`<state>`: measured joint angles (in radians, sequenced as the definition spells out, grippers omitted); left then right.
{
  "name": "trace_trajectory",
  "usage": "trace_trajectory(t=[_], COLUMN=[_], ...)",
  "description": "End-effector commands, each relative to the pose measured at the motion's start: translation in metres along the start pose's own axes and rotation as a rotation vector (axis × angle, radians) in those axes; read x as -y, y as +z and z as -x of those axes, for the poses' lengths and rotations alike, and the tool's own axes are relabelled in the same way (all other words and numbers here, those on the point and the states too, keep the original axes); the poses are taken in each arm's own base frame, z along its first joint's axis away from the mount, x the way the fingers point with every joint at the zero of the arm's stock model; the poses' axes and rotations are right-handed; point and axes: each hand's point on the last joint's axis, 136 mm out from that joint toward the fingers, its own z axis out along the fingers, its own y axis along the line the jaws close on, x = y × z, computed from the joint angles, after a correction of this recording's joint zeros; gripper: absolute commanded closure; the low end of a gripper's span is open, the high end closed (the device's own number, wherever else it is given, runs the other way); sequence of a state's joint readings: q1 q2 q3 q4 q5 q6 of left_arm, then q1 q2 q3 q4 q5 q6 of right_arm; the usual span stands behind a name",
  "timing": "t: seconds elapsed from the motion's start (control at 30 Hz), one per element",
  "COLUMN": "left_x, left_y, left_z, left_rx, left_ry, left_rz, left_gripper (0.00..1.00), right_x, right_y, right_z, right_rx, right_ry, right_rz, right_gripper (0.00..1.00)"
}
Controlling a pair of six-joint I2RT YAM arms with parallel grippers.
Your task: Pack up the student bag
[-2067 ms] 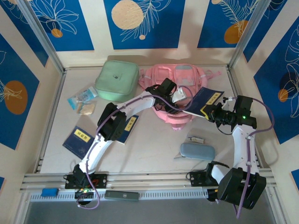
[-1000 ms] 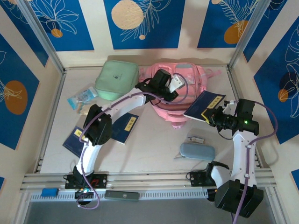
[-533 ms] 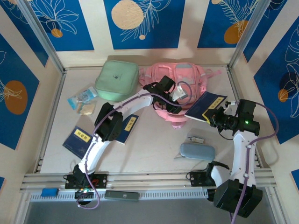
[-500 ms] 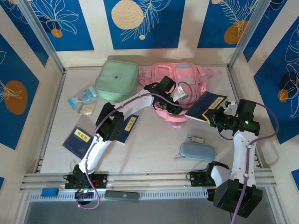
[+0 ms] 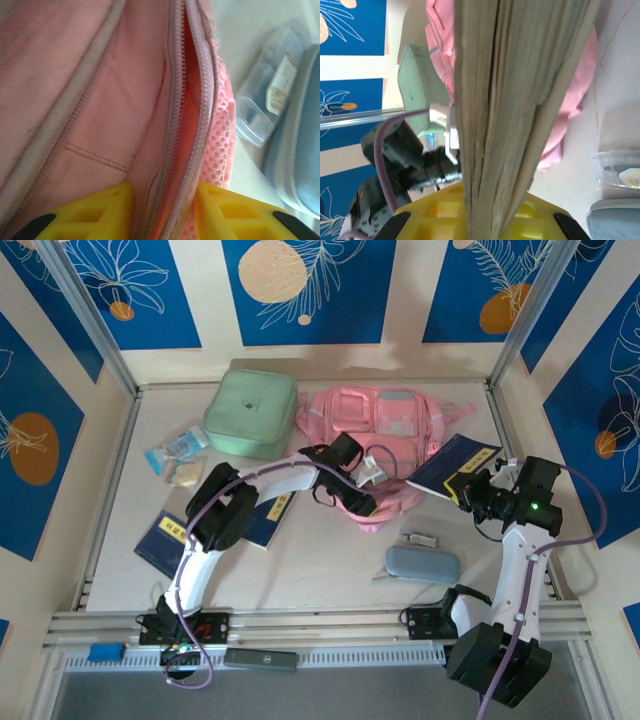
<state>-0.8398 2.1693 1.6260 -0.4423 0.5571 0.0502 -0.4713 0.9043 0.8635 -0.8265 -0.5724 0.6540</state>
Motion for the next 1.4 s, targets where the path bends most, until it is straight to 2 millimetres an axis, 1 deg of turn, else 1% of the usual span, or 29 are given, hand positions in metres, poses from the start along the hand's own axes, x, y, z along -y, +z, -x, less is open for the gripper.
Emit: trace_trajectory(t=[0.0,0.03,0.07,0.13,0.2,0.23,0.27,0.33,0.47,0.53,0.67,0.73,0.83,0.87,0.93,1.0,1.03,1.13,1.2,1.23,1.3,1.37], left_x=[0.034,0.038,0.041,0.039,0.023,0.011,0.0,-0.01,-0.021,-0.03,-0.043,-0.051,-0.056,-0.063,-0.075,-0.076,-0.076,-0.072,-0.073,-0.073,-0.07,-0.064], left_y=[-0.006,-0.015,-0.023,-0.035,-0.043,-0.045,-0.044,-0.039,-0.03,-0.027,-0.014,-0.008,-0.002,-0.003,-0.012,-0.02,-0.025,-0.033,-0.038,-0.042,-0.052,-0.067], left_z=[-0.007,-0.001,0.006,0.019,0.032,0.038,0.04,0.04,0.037,0.037,0.031,0.03,0.028,0.031,0.04,0.05,0.056,0.068,0.076,0.079,0.088,0.102], left_rx=[-0.009,0.017,0.047,0.095,0.108,0.111,0.104,0.09,0.078,0.08,0.027,0.002,-0.003,0.008,0.03,0.062,0.087,0.122,0.124,0.125,0.145,0.192], left_ry=[-0.006,0.004,0.027,0.067,0.078,0.079,0.096,0.122,0.174,0.206,0.257,0.273,0.315,0.318,0.313,0.323,0.332,0.365,0.377,0.381,0.389,0.397], left_rz=[-0.013,-0.011,-0.007,0.04,0.127,0.19,0.236,0.274,0.31,0.345,0.371,0.39,0.394,0.434,0.518,0.555,0.568,0.561,0.578,0.587,0.594,0.599], left_gripper=[0.62,0.61,0.56,0.49,0.46,0.45,0.45,0.44,0.44,0.42,0.37,0.36,0.36,0.38,0.47,0.57,0.66,0.86,0.96,1.0,1.0,1.0], right_x=[-0.002,-0.001,-0.002,-0.001,-0.001,-0.001,-0.001,-0.001,0.002,0.003,0.002,0.003,0.005,0.007,0.009,0.009,0.008,0.007,0.006,0.006,0.006,0.003], right_y=[-0.001,-0.001,-0.001,-0.002,-0.002,-0.002,-0.002,-0.002,-0.002,-0.001,0.0,0.0,0.001,0.002,0.003,0.003,0.003,0.003,0.002,0.002,0.001,0.0], right_z=[0.002,0.003,0.003,0.005,0.005,0.005,0.004,0.004,0.003,0.003,0.003,0.003,0.002,0.002,0.001,0.001,0.001,0.001,0.0,0.0,-0.001,-0.003], right_rx=[0.014,0.016,0.017,0.023,0.024,0.027,0.025,0.027,0.024,0.022,0.021,0.02,0.014,0.014,0.011,0.01,0.008,0.007,0.007,0.004,0.002,-0.006], right_ry=[-0.03,-0.028,-0.029,-0.027,-0.024,-0.022,-0.023,-0.023,-0.022,-0.017,-0.014,-0.014,-0.007,-0.005,0.0,0.0,0.0,0.0,-0.007,-0.006,-0.007,-0.007], right_rz=[0.021,0.018,0.016,0.014,0.014,0.014,0.018,0.019,0.017,0.017,0.026,0.022,0.02,0.018,0.014,0.016,0.017,0.018,0.019,0.019,0.017,0.025], right_gripper=[1.0,1.0,1.0,1.0,1.0,1.0,1.0,1.0,1.0,1.0,1.0,1.0,1.0,1.0,1.0,1.0,1.0,1.0,1.0,1.0,1.0,1.0])
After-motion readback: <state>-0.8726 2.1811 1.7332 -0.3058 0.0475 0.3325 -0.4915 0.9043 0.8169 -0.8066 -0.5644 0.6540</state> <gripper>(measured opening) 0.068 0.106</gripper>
